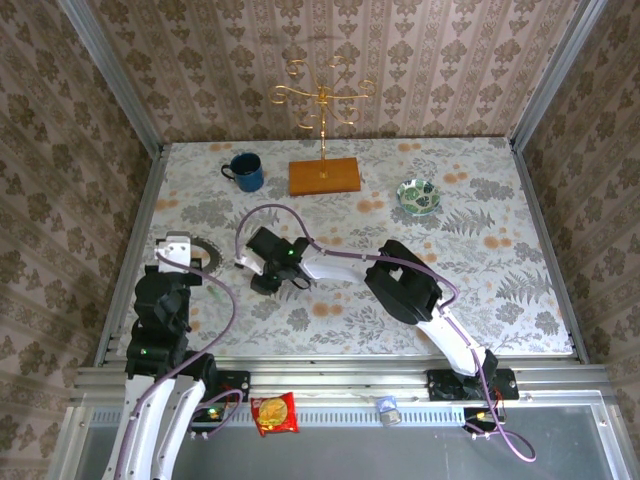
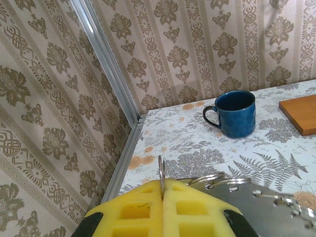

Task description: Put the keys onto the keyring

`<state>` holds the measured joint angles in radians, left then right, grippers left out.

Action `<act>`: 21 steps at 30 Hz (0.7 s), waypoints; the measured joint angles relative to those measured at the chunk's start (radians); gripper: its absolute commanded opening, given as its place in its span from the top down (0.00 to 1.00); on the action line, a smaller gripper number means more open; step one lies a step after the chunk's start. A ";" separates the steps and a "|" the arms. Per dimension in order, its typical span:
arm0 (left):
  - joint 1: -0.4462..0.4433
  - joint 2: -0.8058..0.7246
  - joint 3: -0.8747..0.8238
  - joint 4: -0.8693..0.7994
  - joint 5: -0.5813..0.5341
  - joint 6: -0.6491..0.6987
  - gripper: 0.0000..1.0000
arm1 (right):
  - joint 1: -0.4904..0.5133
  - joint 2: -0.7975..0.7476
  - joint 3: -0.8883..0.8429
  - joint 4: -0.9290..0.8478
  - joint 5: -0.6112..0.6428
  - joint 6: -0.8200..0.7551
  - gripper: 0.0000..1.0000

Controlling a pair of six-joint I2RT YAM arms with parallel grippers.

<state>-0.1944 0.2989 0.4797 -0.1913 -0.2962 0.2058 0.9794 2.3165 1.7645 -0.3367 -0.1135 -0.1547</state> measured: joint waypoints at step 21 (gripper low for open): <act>0.000 -0.020 0.000 -0.032 0.020 0.015 1.00 | -0.006 0.040 0.073 -0.038 -0.023 -0.026 1.00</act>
<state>-0.1947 0.2790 0.4793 -0.2230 -0.2760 0.2207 0.9730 2.3569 1.8378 -0.3744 -0.1364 -0.1806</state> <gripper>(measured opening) 0.056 0.064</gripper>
